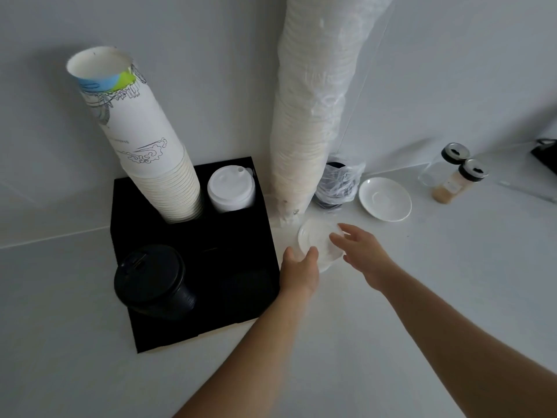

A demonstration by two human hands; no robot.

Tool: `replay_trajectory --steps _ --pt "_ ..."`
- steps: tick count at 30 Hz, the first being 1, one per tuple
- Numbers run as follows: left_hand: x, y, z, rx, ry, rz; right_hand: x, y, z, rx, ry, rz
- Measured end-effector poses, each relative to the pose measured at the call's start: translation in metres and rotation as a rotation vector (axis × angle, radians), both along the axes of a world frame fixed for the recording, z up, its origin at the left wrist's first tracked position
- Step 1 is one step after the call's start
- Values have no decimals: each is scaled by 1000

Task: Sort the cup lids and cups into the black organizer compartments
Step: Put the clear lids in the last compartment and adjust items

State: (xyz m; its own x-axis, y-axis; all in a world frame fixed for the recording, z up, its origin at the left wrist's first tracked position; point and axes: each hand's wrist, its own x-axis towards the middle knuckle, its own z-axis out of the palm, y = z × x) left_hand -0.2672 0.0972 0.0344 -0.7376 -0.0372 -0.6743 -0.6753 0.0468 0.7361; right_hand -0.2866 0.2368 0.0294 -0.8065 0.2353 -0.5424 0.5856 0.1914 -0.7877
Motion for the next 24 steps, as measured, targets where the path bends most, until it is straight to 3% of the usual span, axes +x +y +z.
replay_trajectory --steps 5,15,24 --pt "-5 4 -15 39 -27 24 -3 3 -13 -12 -25 -17" --pt "-10 11 -20 140 -90 101 -8 10 -21 -234 -119 -21" --pt "-18 12 -17 188 -110 226 -15 5 -15 -247 -114 -26"
